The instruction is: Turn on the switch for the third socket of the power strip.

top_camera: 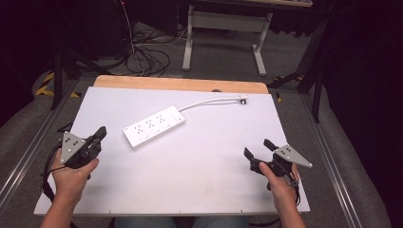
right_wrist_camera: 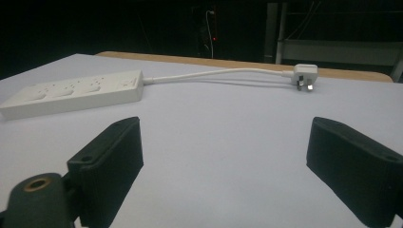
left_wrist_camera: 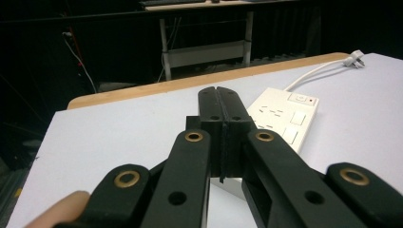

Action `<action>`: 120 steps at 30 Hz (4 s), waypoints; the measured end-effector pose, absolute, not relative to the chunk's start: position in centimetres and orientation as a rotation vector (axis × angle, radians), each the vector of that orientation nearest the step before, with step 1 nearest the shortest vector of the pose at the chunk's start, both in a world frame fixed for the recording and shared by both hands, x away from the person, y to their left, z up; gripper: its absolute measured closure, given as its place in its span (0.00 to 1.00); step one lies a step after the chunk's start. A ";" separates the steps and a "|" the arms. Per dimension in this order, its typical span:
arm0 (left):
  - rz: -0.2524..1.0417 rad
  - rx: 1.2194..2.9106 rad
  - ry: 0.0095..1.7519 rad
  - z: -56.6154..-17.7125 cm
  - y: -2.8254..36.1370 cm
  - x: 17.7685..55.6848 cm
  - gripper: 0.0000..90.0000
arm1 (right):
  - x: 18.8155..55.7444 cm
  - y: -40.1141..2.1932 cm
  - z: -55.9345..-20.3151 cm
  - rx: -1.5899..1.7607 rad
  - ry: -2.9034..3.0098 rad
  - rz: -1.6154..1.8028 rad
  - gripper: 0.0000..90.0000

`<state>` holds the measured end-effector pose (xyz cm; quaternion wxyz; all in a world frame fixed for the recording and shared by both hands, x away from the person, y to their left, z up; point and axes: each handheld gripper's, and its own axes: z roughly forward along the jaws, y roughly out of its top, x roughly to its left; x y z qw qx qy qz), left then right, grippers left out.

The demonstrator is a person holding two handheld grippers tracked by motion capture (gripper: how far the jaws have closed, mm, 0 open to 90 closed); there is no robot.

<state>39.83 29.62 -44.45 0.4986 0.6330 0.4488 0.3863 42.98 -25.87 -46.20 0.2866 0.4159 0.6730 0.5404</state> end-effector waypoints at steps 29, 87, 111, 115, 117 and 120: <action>0.887 1.567 1.052 -44.6 28.6 40.9 1.00 | 42.8 -25.7 -46.6 1.104 1.832 1.415 0.14; 0.839 1.641 0.997 -45.0 26.5 43.2 1.00 | 42.8 -25.7 -46.8 1.088 1.821 1.376 0.15; 0.829 1.752 1.010 -46.3 25.6 46.3 1.00 | 43.6 -25.6 -46.6 1.073 1.817 1.364 0.15; 0.824 1.794 0.965 -46.3 24.9 46.3 1.00 | 43.6 -25.5 -46.7 1.076 1.816 1.363 0.15; 0.818 1.809 0.958 -46.3 24.7 46.5 1.00 | 43.5 -25.5 -46.6 1.071 1.817 1.362 0.15; 0.807 1.828 0.948 -46.5 24.2 46.9 1.00 | 43.5 -25.4 -46.6 1.064 1.819 1.359 0.15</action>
